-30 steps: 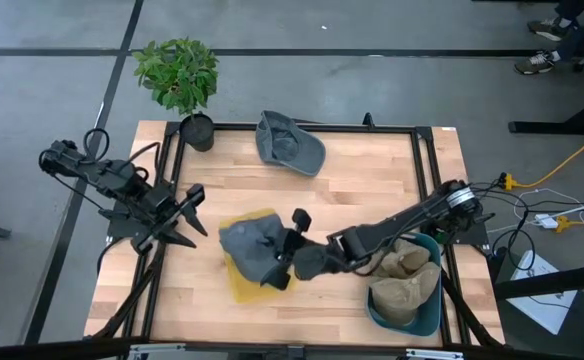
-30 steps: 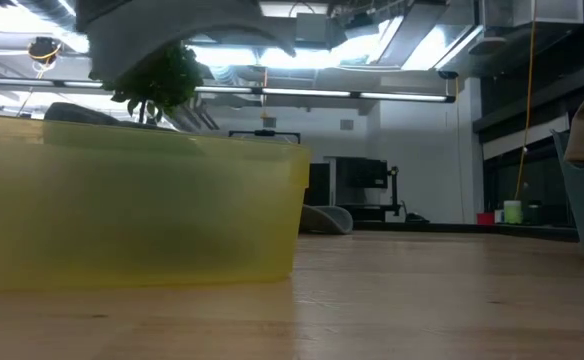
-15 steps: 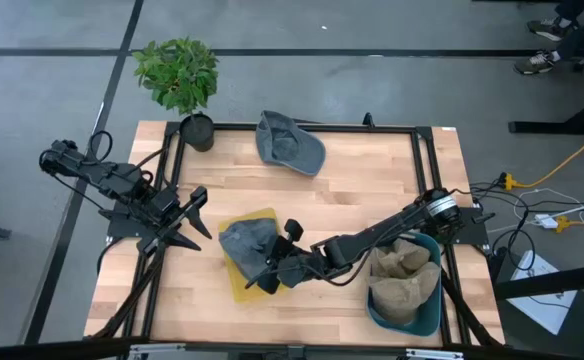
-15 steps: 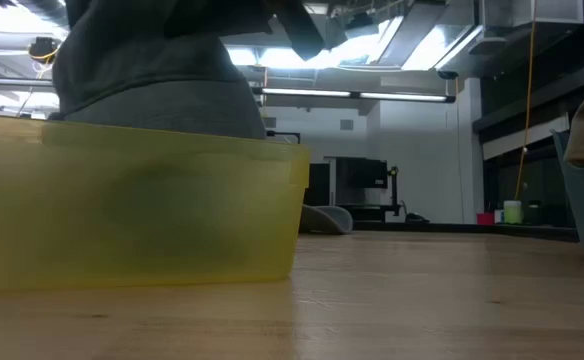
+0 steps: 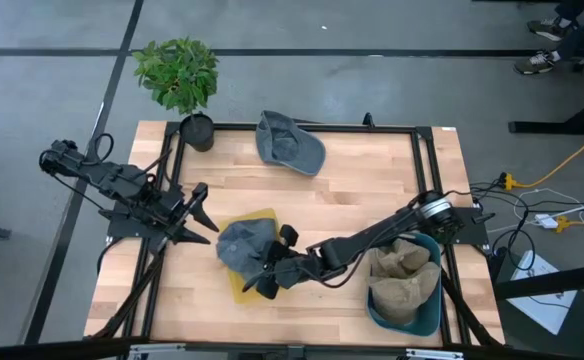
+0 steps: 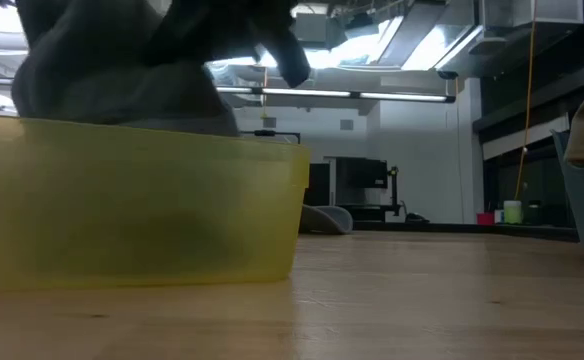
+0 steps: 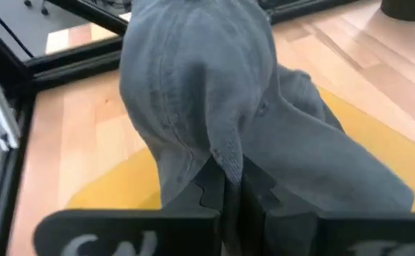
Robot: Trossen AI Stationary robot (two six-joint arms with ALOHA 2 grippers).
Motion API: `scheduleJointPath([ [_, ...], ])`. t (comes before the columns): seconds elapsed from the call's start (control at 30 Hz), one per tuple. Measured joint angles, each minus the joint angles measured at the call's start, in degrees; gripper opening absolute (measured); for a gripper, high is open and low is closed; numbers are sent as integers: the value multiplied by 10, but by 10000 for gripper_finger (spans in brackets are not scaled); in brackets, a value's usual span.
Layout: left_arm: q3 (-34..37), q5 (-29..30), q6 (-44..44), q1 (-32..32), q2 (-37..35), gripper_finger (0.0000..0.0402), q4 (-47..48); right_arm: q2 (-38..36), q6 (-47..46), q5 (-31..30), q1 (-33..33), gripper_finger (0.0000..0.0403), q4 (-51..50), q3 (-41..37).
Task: Pick & Place hat
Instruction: Put the left blue cap into the yellow bin
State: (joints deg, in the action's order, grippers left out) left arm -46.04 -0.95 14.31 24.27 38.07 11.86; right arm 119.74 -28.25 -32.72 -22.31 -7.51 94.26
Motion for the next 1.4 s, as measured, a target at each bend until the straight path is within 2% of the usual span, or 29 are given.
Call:
scheduleJointPath([
  [0.23,0,0,0,0,5,146,4,23,-6,5,13,16,-15,0],
  [0.4,0,-1,0,0,10,146,5,25,37,8,21,30,-17,0],
  [0.57,0,0,0,0,18,146,5,25,83,9,25,77,-24,0],
  [0.67,0,-1,0,0,23,146,6,25,88,5,30,118,-69,0],
  [0.87,0,-1,0,0,31,146,8,18,85,-66,40,191,-122,1],
  [1.0,0,-1,0,0,34,146,12,16,94,-67,40,216,-121,26],
  [1.2,0,0,0,0,34,146,14,16,94,37,39,249,-177,79],
  [1.3,0,0,0,0,34,146,14,16,106,39,38,259,-202,115],
  [1.4,0,0,0,0,34,146,14,15,129,9,32,260,-200,147],
])
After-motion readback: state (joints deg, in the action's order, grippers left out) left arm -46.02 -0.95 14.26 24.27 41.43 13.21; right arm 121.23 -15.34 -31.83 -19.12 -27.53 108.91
